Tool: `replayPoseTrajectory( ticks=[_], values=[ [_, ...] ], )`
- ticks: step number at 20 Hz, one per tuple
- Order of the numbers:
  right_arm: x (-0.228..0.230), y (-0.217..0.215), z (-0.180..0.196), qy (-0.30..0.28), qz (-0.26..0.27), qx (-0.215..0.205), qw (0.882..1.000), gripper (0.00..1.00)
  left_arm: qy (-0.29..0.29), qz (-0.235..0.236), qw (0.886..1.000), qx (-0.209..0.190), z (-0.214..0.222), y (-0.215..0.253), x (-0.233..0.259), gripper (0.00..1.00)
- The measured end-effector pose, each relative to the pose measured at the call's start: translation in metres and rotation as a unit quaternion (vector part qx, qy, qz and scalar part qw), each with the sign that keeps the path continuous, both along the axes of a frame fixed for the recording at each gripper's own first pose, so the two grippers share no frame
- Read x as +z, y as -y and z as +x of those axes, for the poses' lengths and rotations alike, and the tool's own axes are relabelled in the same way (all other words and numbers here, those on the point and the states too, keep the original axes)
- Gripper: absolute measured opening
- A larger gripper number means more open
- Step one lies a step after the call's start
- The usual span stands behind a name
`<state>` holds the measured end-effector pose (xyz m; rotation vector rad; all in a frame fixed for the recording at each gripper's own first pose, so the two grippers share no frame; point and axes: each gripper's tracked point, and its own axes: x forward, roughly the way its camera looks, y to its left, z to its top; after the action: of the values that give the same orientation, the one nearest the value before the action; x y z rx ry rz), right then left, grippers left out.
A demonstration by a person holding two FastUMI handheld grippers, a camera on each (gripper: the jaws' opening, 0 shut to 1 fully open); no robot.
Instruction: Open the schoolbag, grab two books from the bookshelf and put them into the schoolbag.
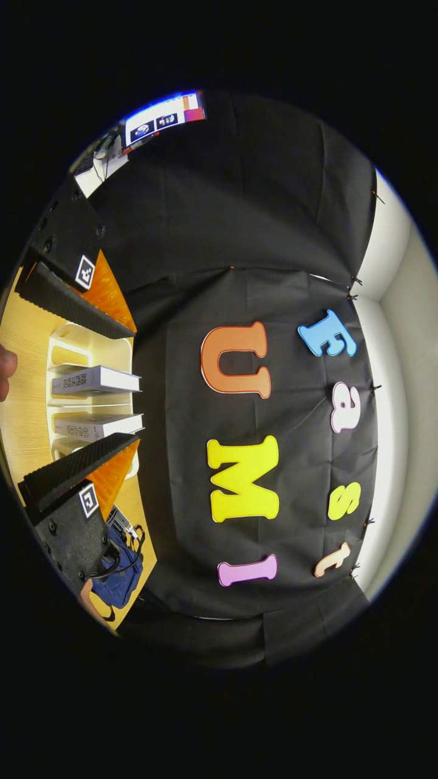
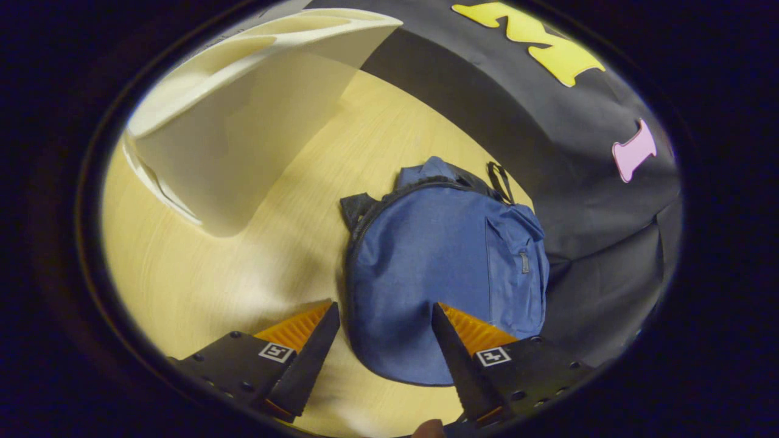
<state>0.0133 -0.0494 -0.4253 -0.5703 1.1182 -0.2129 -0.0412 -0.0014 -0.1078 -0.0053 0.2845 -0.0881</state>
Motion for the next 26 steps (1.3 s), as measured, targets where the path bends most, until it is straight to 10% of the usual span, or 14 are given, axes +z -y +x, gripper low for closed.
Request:
replayPoseTrajectory(
  ticks=[4,8,13,26],
  values=[
    [-0.007,0.012,0.004,-0.002,0.01,-0.035,0.999,0.69,-0.002,-0.002,1.0,0.0,0.0,0.0,0.0,0.99],
    [0.005,0.013,0.006,-0.005,0.016,-0.029,0.999,0.16,-0.005,-0.008,1.0,-0.004,0.0,0.002,-0.001,0.99],
    [0.033,0.018,0.003,-0.004,0.077,-0.041,0.996,0.01,-0.014,-0.022,1.0,-0.008,0.012,0.01,-0.008,0.99],
    [0.133,0.068,0.0,0.046,0.169,-0.068,0.982,0.0,-0.097,-0.039,0.994,-0.018,0.049,0.022,-0.049,0.99]
  ],
)
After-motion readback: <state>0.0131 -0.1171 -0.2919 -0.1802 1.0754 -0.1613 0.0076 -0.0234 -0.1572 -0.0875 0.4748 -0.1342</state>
